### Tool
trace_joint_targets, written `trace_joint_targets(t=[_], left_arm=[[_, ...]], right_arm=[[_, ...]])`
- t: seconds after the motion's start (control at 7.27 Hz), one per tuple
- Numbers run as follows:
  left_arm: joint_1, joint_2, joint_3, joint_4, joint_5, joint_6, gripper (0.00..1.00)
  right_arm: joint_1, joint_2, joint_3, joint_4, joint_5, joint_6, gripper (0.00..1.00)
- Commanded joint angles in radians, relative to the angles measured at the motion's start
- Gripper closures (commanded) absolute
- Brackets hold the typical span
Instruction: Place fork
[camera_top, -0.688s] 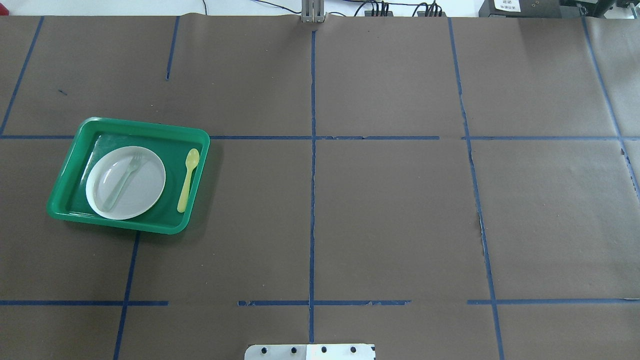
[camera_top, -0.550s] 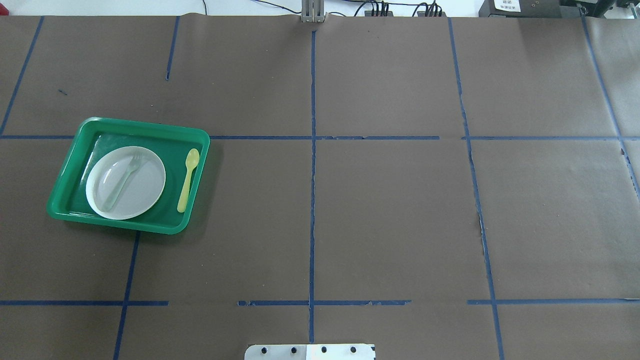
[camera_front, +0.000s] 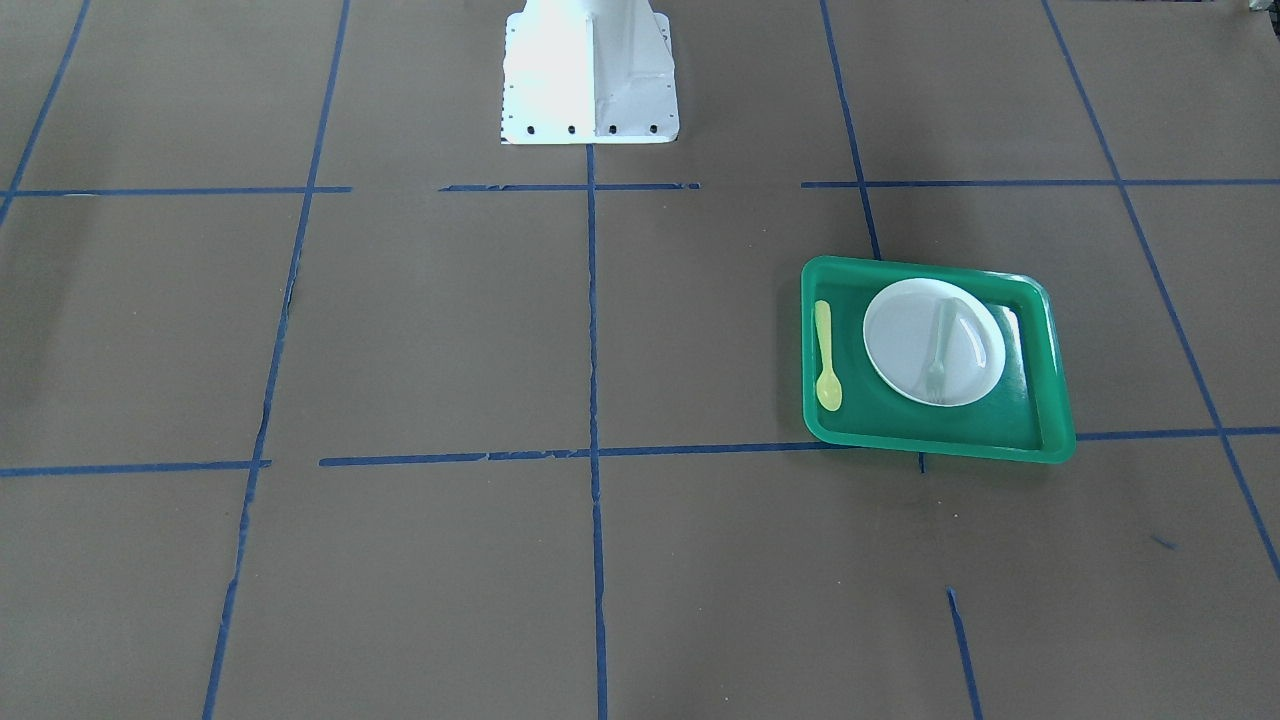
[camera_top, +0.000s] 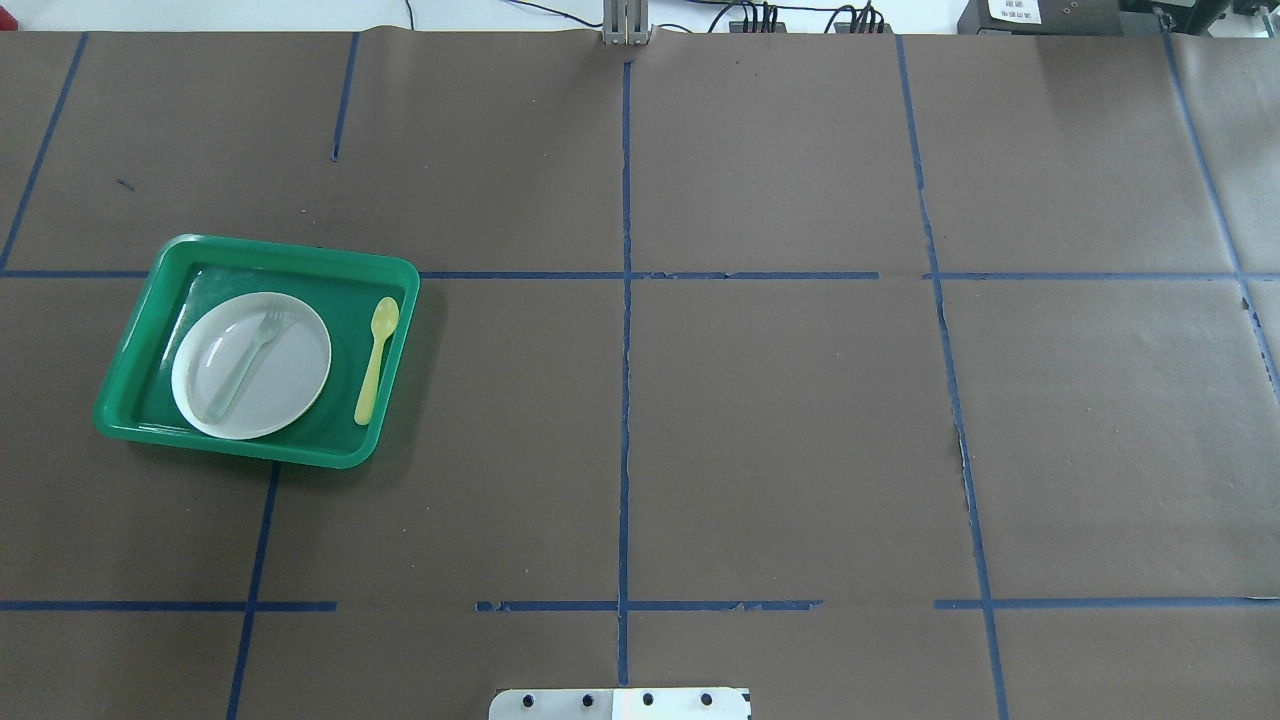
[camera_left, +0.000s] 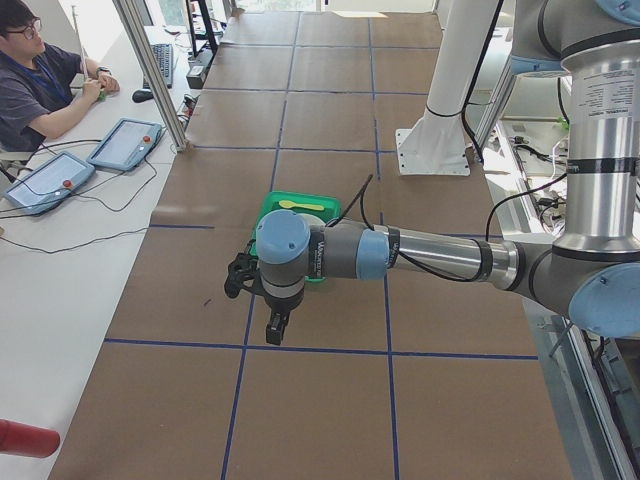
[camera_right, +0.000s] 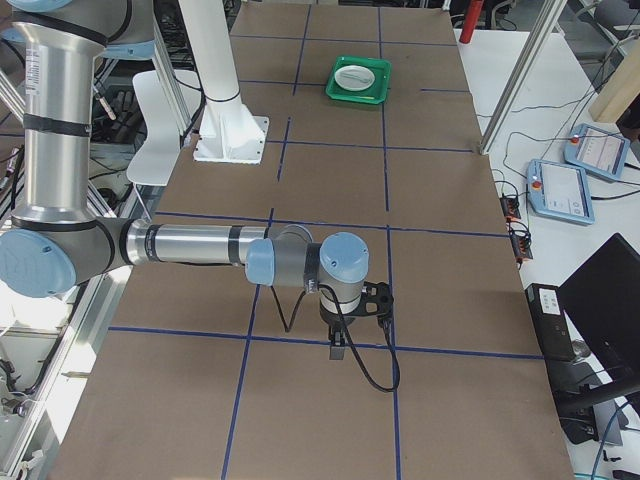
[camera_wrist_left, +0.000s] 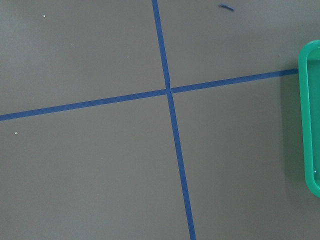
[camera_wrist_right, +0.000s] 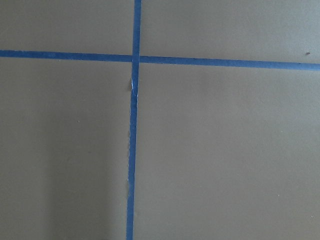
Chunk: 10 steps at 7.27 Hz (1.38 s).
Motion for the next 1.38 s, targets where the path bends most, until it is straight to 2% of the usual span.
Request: trace_joint_targets(t=[0.0,0.14,0.28,0.55,0.69,0.83,1.1,1.24], left_arm=[[0.011,-0.009,-0.002,-0.138,-0.002,-0.003,0.0],[0.037,-0.007,-0.002,-0.198,-0.003,-0.003,0.0],[0.11,-0.009,-0.021,-0.208,0.007,-0.055,0.0],[0.268,-0.024,-0.032,-0.345,0.011,-0.31,0.0],[0.357,-0.026,-0.029,-0.437,0.052,-0.424,0.0],[0.449,-0.032,-0.019,-0.511,0.132,-0.531,0.0],[0.604,-0.059,-0.006,-0.545,0.251,-0.641,0.0],[0.663,-0.102,0.02,-0.545,0.262,-0.684,0.0]], right_arm=[[0.0,0.0,0.002,0.0,0.0,-0.001,0.0],[0.0,0.0,0.0,0.0,0.0,-0.001,0.0],[0.0,0.0,0.0,0.0,0.0,-0.001,0.0],[0.0,0.0,0.0,0.0,0.0,-0.001,0.0],[0.0,0.0,0.0,0.0,0.0,-0.001,0.0],[0.0,0.0,0.0,0.0,0.0,0.001,0.0],[0.0,0.0,0.0,0.0,0.0,-0.001,0.0],[0.0,0.0,0.002,0.0,0.0,-0.001,0.0]])
